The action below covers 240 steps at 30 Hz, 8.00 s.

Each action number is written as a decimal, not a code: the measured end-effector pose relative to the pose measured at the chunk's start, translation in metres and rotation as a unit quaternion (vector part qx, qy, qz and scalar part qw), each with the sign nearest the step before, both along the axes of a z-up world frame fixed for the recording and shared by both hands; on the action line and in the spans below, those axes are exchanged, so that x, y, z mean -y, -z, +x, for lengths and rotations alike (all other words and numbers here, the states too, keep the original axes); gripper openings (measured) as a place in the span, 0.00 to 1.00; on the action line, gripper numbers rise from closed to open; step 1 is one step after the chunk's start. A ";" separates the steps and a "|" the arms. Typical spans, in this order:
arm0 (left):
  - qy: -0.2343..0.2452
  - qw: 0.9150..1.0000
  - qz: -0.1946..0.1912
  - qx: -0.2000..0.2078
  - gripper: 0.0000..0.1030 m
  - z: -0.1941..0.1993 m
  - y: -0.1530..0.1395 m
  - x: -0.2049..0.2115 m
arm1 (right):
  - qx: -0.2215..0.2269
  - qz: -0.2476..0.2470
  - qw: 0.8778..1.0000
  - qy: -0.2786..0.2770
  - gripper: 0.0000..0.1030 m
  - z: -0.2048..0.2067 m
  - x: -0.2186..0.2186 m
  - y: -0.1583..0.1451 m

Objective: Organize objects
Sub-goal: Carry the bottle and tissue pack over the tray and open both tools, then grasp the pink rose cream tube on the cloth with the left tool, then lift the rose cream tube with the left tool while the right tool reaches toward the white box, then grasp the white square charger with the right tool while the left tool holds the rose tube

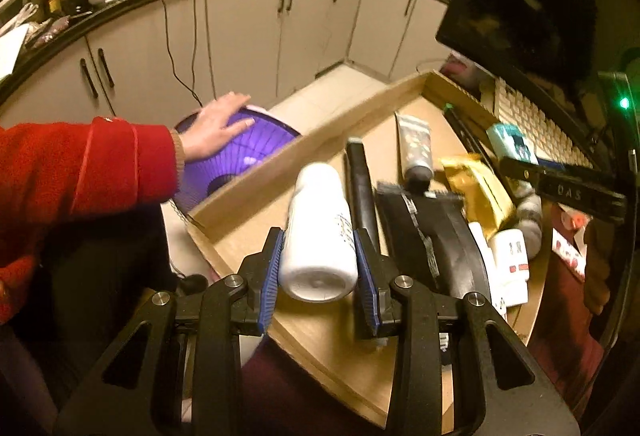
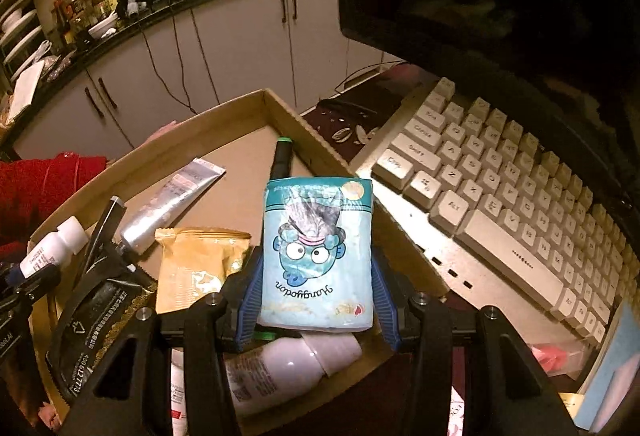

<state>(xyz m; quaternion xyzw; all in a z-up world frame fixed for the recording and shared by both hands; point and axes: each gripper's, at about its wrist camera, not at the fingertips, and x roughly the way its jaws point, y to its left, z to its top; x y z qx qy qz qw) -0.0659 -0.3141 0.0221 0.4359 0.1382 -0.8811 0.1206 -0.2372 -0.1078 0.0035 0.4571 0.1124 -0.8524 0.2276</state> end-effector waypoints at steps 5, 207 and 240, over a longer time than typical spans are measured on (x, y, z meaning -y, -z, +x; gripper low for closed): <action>0.008 1.000 -0.018 0.006 0.33 -0.003 0.001 -0.008 | 0.017 0.015 1.000 -0.014 0.48 -0.004 0.005 0.004; 0.219 0.974 -0.052 -0.017 0.31 0.059 0.026 -0.216 | -0.007 -0.131 0.969 0.209 0.47 0.206 -0.184 0.023; 0.219 0.974 -0.049 -0.034 0.30 0.080 -0.010 -0.225 | -0.023 -0.162 0.967 0.197 0.45 0.221 -0.202 0.012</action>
